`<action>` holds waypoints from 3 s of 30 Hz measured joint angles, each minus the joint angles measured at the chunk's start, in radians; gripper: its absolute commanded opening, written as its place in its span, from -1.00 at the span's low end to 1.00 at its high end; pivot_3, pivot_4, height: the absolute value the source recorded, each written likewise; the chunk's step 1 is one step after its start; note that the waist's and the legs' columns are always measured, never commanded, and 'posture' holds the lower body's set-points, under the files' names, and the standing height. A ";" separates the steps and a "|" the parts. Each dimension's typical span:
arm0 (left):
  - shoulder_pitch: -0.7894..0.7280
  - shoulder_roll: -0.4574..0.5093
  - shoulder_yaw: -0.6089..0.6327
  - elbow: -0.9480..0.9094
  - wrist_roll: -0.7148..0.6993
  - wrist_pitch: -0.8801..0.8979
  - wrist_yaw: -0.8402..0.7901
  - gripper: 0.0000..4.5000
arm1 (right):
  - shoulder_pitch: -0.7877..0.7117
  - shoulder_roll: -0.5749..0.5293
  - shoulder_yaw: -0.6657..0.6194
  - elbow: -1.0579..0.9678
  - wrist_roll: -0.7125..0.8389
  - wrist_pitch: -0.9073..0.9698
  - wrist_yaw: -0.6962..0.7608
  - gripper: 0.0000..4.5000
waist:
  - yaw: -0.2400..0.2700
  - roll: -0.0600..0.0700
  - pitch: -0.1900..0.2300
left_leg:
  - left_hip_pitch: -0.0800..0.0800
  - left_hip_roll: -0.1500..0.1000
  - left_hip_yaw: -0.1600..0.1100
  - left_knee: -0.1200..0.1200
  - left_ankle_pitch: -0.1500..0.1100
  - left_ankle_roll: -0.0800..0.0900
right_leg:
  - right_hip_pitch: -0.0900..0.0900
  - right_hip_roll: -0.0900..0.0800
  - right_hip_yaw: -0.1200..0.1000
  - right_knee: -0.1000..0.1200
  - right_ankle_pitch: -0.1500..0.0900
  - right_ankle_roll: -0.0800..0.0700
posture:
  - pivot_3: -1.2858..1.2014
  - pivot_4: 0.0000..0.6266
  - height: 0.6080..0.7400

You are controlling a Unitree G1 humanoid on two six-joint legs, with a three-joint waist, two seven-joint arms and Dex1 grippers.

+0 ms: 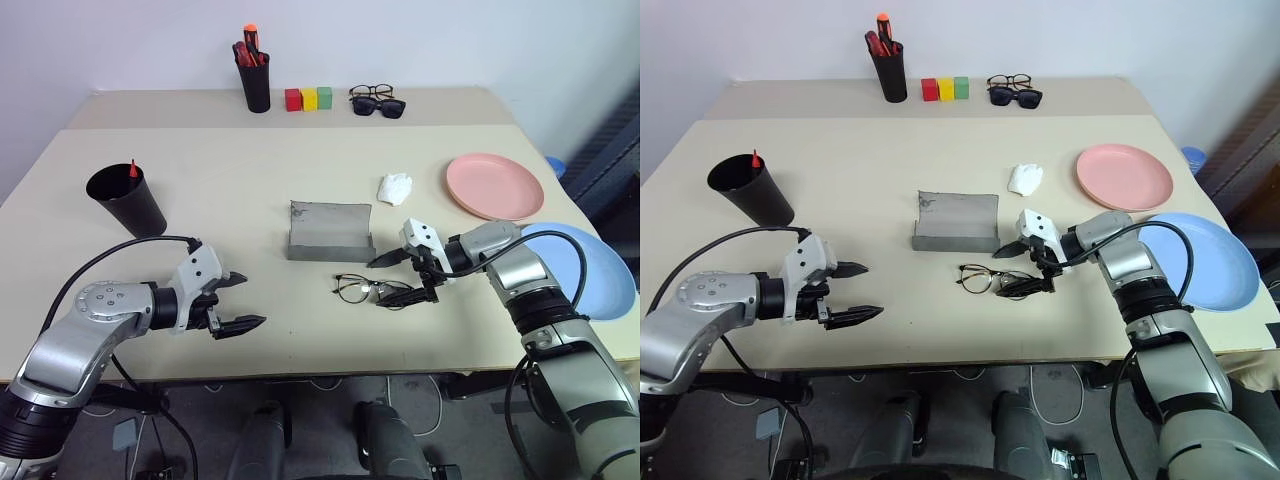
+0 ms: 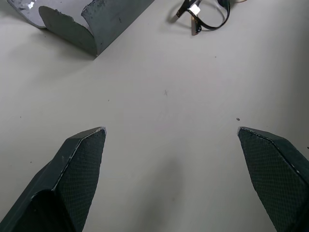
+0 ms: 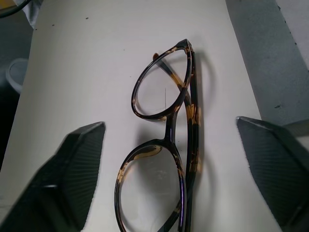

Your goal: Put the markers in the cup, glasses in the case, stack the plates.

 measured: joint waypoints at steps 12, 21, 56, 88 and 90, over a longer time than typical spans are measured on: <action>0.000 0.000 0.000 0.000 0.000 0.000 0.006 1.00 | 0.016 0.006 0.000 -0.001 -0.002 -0.011 -0.014 -0.44 | 0.000 0.000 0.000 | 0.000 0.000 0.000 0.000 0.000 0.000 | 0.000 0.000 0.000 0.000 0.000 0.000 | 0.03 -0.52 1.00; 0.000 0.000 0.000 0.000 0.000 0.000 0.008 1.00 | 0.036 0.009 -0.009 -0.050 0.021 0.002 -0.016 -0.97 | -0.001 0.000 0.000 | 0.000 0.000 0.000 0.000 0.000 0.000 | 0.000 0.000 0.000 0.000 0.000 0.000 | 0.03 -0.52 1.00; 0.097 -0.015 0.066 -0.036 -0.002 -0.066 0.033 1.00 | -0.375 0.285 -0.128 0.517 -0.032 -0.344 -0.288 -0.97 | -0.027 0.000 0.000 | -0.003 0.001 0.002 -0.007 0.001 -0.001 | -0.008 0.001 0.002 0.002 0.000 -0.001 | 0.03 -0.52 1.00; 0.142 -0.124 0.268 -0.119 -0.201 -0.186 0.056 1.00 | -0.370 0.288 -0.115 0.600 -0.156 -0.377 -0.190 -0.84 | -0.026 0.000 0.000 | -0.002 0.001 0.002 -0.007 0.002 -0.003 | -0.008 0.002 0.002 0.003 0.001 -0.001 | 0.03 -0.52 1.00; 0.143 -0.122 0.274 -0.119 -0.209 -0.187 0.049 1.00 | -0.370 0.287 -0.114 0.600 -0.160 -0.369 -0.180 -0.51 | -0.026 0.000 0.000 | -0.002 0.001 0.002 -0.007 0.002 -0.003 | -0.008 0.002 0.002 0.003 0.001 -0.001 | 0.03 -0.52 1.00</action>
